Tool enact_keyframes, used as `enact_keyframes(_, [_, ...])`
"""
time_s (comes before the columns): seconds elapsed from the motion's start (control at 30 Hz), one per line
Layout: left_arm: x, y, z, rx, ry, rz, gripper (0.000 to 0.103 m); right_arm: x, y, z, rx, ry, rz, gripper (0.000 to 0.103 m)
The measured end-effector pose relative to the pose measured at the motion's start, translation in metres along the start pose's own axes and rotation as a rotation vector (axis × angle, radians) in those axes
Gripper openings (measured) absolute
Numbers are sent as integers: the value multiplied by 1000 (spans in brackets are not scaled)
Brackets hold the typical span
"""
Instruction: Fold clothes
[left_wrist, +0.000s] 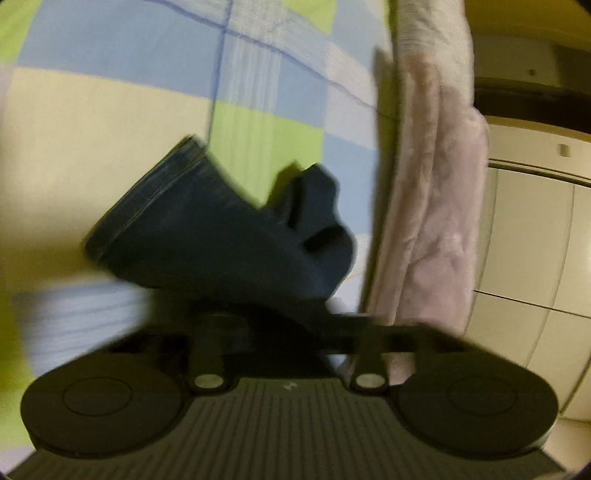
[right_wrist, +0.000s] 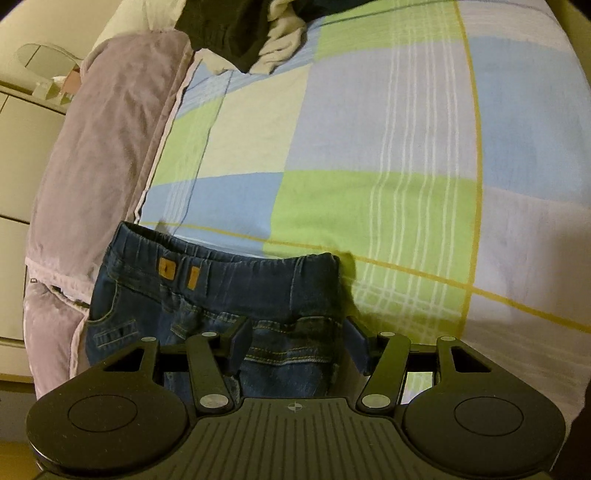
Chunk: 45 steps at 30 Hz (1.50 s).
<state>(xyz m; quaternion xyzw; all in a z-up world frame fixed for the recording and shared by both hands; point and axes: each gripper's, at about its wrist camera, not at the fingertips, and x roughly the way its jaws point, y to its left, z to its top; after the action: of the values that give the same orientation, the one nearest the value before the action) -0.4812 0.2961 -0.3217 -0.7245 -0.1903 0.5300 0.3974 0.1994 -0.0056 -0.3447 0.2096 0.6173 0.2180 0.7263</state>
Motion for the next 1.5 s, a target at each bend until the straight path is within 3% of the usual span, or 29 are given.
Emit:
enact_keyframes(0.07, [-16, -14, 8, 121, -24, -15, 0, 5, -6, 2, 33, 6, 7, 58])
enact_keyframes(0.17, [-73, -51, 10, 479, -44, -5, 0, 13, -14, 3, 107, 23, 44, 58])
enact_keyframes(0.23, [-115, -53, 10, 640, -65, 28, 1, 16, -18, 3, 145, 37, 57, 58])
enact_keyframes(0.3, [-144, -32, 11, 768, -89, 146, 1, 15, -21, 1, 149, 52, 68, 58])
enact_keyframes(0.37, [-145, 3, 17, 828, -65, 304, 3, 15, -26, -3, 133, 60, 66, 58])
enact_keyframes(0.47, [-125, 63, 30, 741, -32, 465, 3, 17, -34, -11, 122, 59, 77, 58])
enact_keyframes(0.57, [-102, 102, 36, 668, -32, 510, 5, 21, -32, -17, 96, 67, 96, 58])
enact_keyframes(0.67, [-94, 109, 37, 644, -62, 506, 12, 23, -26, -19, 26, 62, 87, 57])
enact_keyframes(0.73, [-94, 109, 38, 612, -59, 482, 2, 19, -19, -20, -26, 47, 78, 21])
enact_keyframes(0.77, [-97, 105, 37, 622, -64, 471, 1, 16, -15, -21, -52, 39, 73, 9])
enact_keyframes(0.83, [-108, 92, 33, 717, -88, 439, 1, 11, -8, -22, -104, 22, 63, 7])
enact_keyframes(0.9, [-121, 83, 28, 813, -96, 392, 1, -15, 3, -21, -192, -19, 140, 6])
enact_keyframes(0.97, [-124, 87, 24, 873, -56, 415, 1, -41, 1, -18, -209, -41, 206, 6])
enact_keyframes(1.03, [-121, 97, 19, 920, -5, 470, 2, -50, -17, -12, -208, -46, 132, 6])
enact_keyframes(1.13, [-110, 117, 10, 967, 41, 567, 3, -44, -52, -9, -167, -16, -32, 6])
enact_keyframes(1.2, [-110, 119, 7, 975, 26, 574, 3, -41, -54, -14, -169, -18, -66, 7])
enact_keyframes(1.33, [-118, 110, 7, 1001, 47, 610, 18, -39, -43, -13, -202, 0, -131, 9])
enact_keyframes(1.37, [-122, 106, 7, 1007, 52, 621, 19, -40, -38, -11, -222, 18, -170, 16])
enact_keyframes(1.4, [-128, 101, 7, 1009, 52, 632, 19, -41, -34, -8, -243, 35, -209, 40])
enact_keyframes(1.43, [-134, 97, 7, 1007, 53, 639, 19, -46, -30, -7, -273, 30, -259, 51])
enact_keyframes(1.47, [-139, 91, 7, 998, 50, 632, 18, -51, -24, -6, -305, -1, -306, 58])
enact_keyframes(1.5, [-144, 84, 5, 986, 46, 615, 15, -55, -17, -6, -337, -38, -350, 58])
